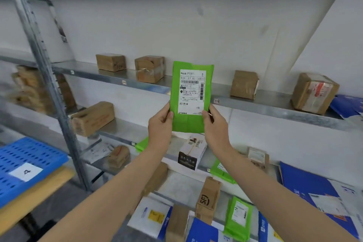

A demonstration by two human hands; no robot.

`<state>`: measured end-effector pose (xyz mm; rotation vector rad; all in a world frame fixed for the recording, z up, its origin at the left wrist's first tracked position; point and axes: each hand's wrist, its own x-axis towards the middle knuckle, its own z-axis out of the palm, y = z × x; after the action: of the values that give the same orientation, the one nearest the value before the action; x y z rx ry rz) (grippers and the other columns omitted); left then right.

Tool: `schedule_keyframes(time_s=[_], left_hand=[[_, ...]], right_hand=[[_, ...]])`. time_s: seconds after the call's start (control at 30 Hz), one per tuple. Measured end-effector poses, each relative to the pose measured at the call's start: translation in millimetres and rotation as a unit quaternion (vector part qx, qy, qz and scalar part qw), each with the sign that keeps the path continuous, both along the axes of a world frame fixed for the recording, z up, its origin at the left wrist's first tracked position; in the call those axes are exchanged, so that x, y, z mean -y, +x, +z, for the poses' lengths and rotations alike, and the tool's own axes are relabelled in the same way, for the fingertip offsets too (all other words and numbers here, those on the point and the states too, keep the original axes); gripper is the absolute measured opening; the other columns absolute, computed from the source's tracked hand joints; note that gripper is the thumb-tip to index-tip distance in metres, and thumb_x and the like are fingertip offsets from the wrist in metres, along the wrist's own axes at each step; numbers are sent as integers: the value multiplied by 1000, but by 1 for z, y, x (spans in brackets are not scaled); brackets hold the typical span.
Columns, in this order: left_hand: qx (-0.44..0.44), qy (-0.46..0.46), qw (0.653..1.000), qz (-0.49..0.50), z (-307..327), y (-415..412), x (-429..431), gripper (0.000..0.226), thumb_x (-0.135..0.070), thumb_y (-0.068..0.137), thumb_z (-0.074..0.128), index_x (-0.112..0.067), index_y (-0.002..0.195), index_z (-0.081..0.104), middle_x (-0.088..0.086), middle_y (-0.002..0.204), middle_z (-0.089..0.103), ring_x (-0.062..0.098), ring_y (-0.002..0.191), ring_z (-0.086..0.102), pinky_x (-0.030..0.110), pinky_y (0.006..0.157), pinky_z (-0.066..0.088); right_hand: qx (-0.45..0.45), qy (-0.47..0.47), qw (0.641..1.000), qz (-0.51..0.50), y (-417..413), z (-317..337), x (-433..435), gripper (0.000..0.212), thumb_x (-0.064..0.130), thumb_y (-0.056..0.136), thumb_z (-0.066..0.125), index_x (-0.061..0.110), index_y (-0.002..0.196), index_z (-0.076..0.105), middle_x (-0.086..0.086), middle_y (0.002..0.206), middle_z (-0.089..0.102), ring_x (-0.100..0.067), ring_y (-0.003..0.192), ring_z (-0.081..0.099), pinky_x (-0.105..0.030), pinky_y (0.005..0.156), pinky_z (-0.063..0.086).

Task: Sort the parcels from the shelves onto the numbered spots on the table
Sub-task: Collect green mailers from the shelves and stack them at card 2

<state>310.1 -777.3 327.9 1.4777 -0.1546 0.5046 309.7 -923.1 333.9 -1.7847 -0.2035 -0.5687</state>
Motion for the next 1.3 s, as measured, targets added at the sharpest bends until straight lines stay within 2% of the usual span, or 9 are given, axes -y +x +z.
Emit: schedule_keyframes(time_s=[0.27,0.43,0.53,0.77,0.9,1.03,1.1,1.17,1.3], left_hand=[[-53,-32,991,117,-23,-45,-164,41,-1,96,48,-17,133,56,-14,125,60,7,121,55,28,104,43],[-59,-31,976,208,-32,-94,-275,41,-1,95,50,-17,132,57,-14,127,60,2,119,54,22,102,44],[-82,-45,957,274,-42,-127,-341,40,-6,97,51,-16,135,54,-11,130,58,-2,116,52,3,86,43],[-110,-55,910,395,-70,-222,-464,39,-11,99,48,-19,137,52,-14,127,60,-7,103,57,2,76,44],[-129,-74,878,454,-83,-278,-515,39,-8,98,48,-16,137,51,-11,124,61,-8,96,56,-3,69,43],[-152,-75,841,514,-93,-324,-557,40,-9,99,49,-18,137,51,-29,100,58,-12,73,53,0,59,43],[-162,-77,820,544,-97,-340,-579,40,-11,98,50,-18,138,50,-29,97,58,-11,67,50,3,57,42],[-167,-81,800,571,-101,-352,-599,41,-13,98,51,-18,139,48,-27,97,60,-9,63,44,3,54,38],[-179,-79,781,594,-106,-363,-640,43,-12,98,50,-15,141,45,-15,125,57,-12,80,51,-1,58,41]], right_hand=[[-26,-43,994,94,-14,-16,-168,40,18,101,43,24,140,49,11,135,56,-3,120,51,-28,106,41],[-20,-61,983,174,-42,-24,-287,37,17,101,42,23,137,51,10,130,59,-3,116,53,-21,100,43],[-18,-77,968,239,-61,-32,-356,36,17,100,44,29,133,54,16,117,63,1,104,56,-14,90,46],[-20,-110,929,352,-122,-52,-505,35,17,100,46,24,132,57,17,111,64,0,98,59,-10,80,46],[-48,-108,902,416,-163,-72,-572,34,18,101,45,23,133,56,23,106,61,16,86,54,1,69,39],[-50,-143,875,459,-197,-87,-632,31,23,101,44,23,129,58,9,99,68,1,73,57,-10,59,42],[-59,-149,861,482,-208,-93,-661,31,25,101,44,24,129,58,5,95,69,-13,72,59,-26,64,49],[-63,-147,851,501,-218,-98,-689,33,26,101,44,25,132,56,2,102,69,-14,78,60,-30,70,51],[-77,-134,825,543,-225,-103,-738,39,25,101,45,24,140,49,8,122,65,-8,94,62,-25,85,53]])
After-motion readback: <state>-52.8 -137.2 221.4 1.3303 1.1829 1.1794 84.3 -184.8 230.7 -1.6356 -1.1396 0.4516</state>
